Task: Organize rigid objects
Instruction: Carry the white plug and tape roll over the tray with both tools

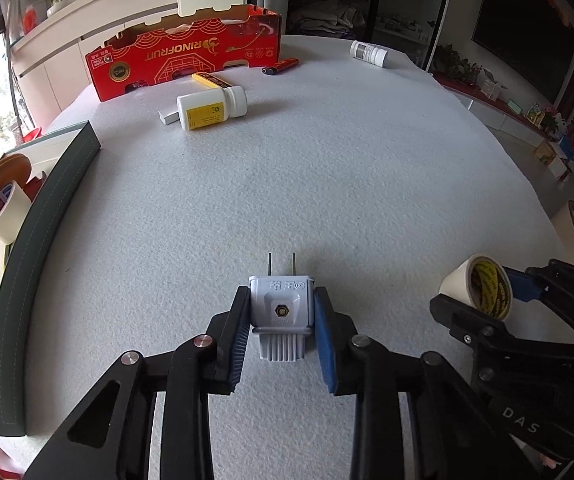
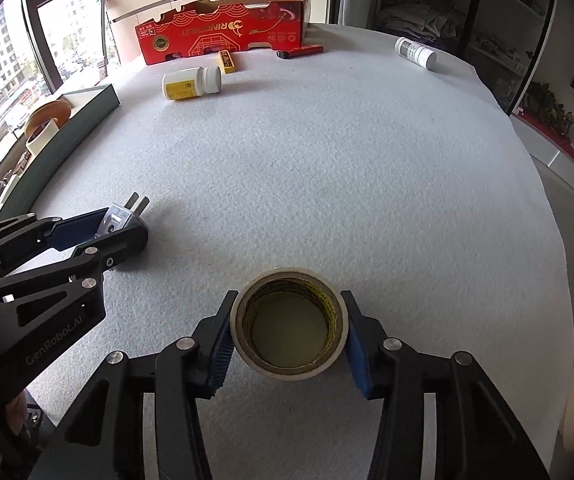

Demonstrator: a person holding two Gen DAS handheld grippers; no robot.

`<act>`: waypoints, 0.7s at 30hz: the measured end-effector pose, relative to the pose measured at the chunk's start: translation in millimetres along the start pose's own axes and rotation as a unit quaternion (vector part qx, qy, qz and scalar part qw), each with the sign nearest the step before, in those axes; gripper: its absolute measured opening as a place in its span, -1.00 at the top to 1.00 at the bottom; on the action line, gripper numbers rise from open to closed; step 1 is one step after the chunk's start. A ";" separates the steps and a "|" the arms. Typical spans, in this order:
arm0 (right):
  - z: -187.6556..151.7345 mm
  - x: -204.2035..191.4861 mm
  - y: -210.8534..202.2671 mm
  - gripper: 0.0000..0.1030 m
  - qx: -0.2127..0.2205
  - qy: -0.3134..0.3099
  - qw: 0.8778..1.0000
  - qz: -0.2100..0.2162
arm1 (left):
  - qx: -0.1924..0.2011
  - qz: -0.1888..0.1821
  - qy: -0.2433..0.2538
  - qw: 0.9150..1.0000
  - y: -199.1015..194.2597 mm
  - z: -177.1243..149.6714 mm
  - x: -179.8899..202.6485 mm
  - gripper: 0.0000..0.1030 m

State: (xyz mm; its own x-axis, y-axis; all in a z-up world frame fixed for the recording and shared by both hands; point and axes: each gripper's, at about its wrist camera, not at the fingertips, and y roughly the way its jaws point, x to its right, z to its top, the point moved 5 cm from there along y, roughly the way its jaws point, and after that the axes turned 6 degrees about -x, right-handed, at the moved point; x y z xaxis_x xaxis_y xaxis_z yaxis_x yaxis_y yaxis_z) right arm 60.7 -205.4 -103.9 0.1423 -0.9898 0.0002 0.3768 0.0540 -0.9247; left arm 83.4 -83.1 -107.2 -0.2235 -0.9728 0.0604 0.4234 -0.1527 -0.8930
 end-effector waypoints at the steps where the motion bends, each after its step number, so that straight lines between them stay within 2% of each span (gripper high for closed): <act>1: -1.4 -0.7 -1.4 0.04 -0.002 0.001 1.000 0.004 | 0.000 -0.002 -0.002 1.000 -2.2 -2.6 -0.2 0.36; 5: -4.4 -7.6 -8.7 0.04 -0.004 0.005 1.000 0.025 | 0.011 -0.004 -0.005 1.000 -16.8 -8.7 -2.1 0.36; 12: 7.3 -38.1 -31.0 0.04 0.014 -0.021 0.999 0.045 | 0.053 0.003 -0.031 0.998 -53.7 -9.7 -21.8 0.36; 21: 23.8 -88.4 -51.0 0.04 0.029 -0.069 0.995 0.066 | 0.109 0.037 -0.103 0.988 -95.8 -14.3 -75.5 0.36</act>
State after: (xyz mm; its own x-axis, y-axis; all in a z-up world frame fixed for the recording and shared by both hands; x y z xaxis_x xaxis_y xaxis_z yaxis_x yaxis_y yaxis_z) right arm 50.7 -117.5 -47.6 0.3163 -0.9465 -0.0644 0.3989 0.1943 -0.8962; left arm 47.1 7.4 -32.6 -0.0104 -0.9940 0.1085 0.6160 -0.0919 -0.7824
